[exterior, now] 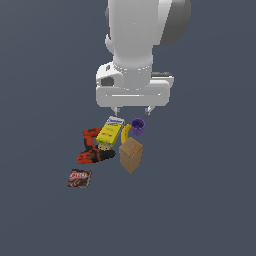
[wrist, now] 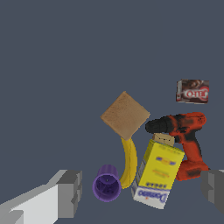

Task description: Pick up a designated object from a clutter of objects.

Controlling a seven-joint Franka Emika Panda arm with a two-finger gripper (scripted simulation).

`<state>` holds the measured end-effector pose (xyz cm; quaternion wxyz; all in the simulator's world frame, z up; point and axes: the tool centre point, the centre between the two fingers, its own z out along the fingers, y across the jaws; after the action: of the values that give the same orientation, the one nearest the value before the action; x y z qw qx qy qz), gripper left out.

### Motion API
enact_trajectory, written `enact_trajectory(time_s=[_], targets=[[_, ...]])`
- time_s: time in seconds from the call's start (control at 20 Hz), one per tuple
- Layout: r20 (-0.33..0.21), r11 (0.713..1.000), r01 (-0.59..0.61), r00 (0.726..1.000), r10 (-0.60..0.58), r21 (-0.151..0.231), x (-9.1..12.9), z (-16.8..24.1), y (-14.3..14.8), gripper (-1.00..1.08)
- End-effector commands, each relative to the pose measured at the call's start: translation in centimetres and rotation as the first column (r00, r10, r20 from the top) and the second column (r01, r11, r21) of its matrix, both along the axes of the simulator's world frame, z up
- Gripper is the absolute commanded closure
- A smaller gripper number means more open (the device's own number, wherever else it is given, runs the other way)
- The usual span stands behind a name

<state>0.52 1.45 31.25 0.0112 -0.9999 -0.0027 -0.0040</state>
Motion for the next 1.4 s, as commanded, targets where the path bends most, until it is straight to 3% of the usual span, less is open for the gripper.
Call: enact_trajectory(time_s=[0.0, 0.55, 1.35], targets=[[0.0, 1.0, 0.0, 1.0, 0.0, 0.0, 0.0, 0.0, 0.0, -0.92], [-0.05, 0.998, -0.064, 0.997, 0.063, -0.023, -1.1, -1.4, 1.5, -0.92], [-0.046, 0.979, -0.204, 0.978, 0.202, -0.024, 1.1, -3.1, -0.5, -0.92]])
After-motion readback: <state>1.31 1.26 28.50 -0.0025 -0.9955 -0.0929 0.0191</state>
